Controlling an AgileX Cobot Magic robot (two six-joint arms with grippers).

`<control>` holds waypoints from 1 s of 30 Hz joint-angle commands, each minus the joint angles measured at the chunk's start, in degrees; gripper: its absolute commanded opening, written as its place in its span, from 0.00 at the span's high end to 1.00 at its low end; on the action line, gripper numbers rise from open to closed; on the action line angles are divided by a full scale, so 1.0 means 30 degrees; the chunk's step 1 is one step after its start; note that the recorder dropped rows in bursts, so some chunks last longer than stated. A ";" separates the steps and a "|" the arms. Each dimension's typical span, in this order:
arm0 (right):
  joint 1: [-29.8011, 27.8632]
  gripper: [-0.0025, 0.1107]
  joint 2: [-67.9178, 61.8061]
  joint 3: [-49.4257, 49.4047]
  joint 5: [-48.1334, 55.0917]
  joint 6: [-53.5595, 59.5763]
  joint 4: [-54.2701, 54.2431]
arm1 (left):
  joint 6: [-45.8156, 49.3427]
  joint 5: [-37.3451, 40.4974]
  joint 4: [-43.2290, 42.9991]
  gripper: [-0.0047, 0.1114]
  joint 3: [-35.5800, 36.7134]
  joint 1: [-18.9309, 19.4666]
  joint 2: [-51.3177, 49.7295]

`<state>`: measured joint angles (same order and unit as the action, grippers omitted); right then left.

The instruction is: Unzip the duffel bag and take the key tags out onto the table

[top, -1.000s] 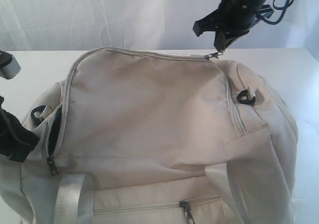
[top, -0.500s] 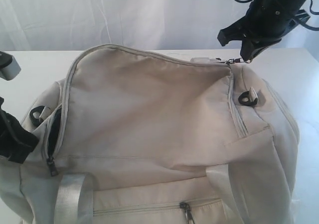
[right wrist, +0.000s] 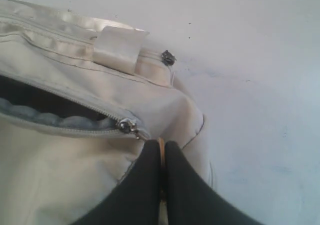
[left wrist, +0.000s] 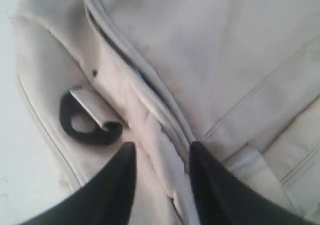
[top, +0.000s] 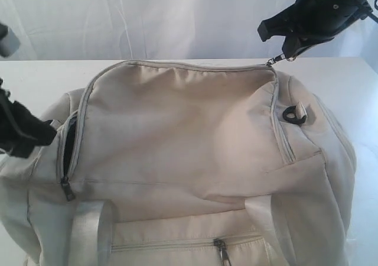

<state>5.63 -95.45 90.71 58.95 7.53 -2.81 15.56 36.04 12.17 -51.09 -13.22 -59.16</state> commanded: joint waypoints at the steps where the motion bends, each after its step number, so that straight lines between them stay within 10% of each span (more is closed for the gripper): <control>1: -0.0345 0.98 -0.0591 -0.0078 -0.0782 0.0358 0.0594 | -0.0453 0.0864 0.0486 0.41 -0.2553 -0.0047 0.0110; 13: -0.0345 0.98 -0.1195 -0.0078 -0.1180 0.1264 -0.0899 | 0.8254 0.5510 0.7885 0.41 -1.1262 -0.0231 -0.9561; 30: -0.0345 0.98 -0.1195 -0.0078 -0.1094 0.1602 -0.1738 | 1.4586 -0.2910 0.8635 0.41 -1.6920 -0.5911 -1.8298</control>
<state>5.04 -99.20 90.71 55.72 11.64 -7.99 58.39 28.47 36.51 -100.30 -29.49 -112.24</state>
